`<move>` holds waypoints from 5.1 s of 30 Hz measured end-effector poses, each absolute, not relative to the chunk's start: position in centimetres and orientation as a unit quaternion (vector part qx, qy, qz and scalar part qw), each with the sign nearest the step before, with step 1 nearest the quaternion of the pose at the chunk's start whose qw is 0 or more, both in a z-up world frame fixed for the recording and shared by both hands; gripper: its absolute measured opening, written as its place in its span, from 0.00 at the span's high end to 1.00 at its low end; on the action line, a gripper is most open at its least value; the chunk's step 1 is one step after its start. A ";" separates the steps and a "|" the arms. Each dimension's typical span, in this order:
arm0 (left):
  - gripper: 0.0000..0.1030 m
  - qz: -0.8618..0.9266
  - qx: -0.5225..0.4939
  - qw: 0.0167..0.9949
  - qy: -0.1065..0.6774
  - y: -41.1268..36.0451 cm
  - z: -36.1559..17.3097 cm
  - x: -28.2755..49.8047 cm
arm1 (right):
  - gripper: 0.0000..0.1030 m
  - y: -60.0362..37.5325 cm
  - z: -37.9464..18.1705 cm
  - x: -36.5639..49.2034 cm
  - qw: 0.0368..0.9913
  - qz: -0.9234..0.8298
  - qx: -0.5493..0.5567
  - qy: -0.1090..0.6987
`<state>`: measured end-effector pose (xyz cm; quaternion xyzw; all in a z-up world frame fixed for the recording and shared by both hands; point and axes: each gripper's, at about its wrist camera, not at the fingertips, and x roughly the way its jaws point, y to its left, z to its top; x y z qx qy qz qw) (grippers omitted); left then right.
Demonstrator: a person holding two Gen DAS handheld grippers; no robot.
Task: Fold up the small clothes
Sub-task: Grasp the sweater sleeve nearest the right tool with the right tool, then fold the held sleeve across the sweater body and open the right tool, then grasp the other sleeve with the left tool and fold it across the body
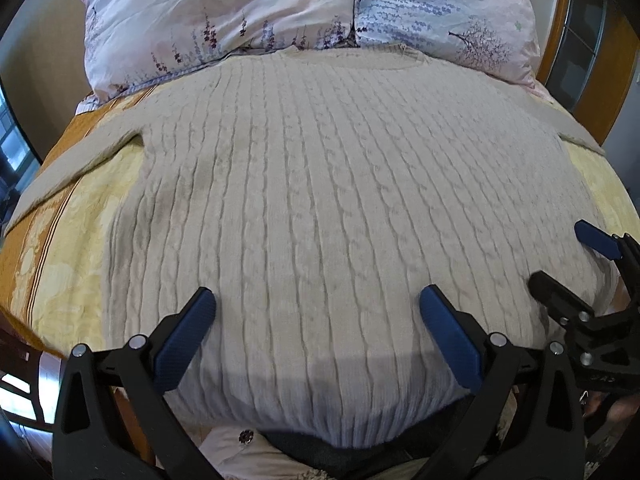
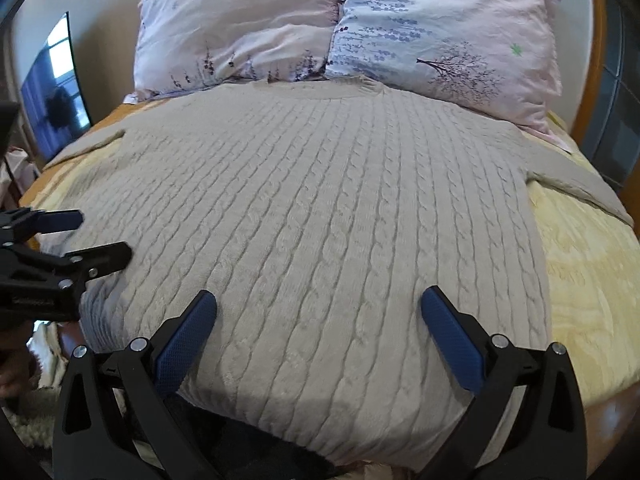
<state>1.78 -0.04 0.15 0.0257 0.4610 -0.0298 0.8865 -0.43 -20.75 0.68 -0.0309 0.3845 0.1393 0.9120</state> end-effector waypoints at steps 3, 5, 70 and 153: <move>0.02 -0.040 0.015 0.892 0.450 0.3 0.4 3.0 | 0.01 -23.6 2.4 1.3 0.921 0.109 0.011 0.373; 0.02 -0.047 0.007 0.896 0.442 0.5 0.8 4.0 | 0.01 -27.2 3.7 3.1 0.924 0.071 0.063 0.372; 0.02 -0.172 -0.147 0.897 0.380 4.8 4.6 18.6 | 0.89 -25.8 3.1 18.1 0.864 0.178 0.201 0.425; 0.45 -0.095 -0.309 0.856 0.403 22.5 4.4 17.7 | 0.50 -30.7 3.3 15.5 0.880 0.013 0.308 0.362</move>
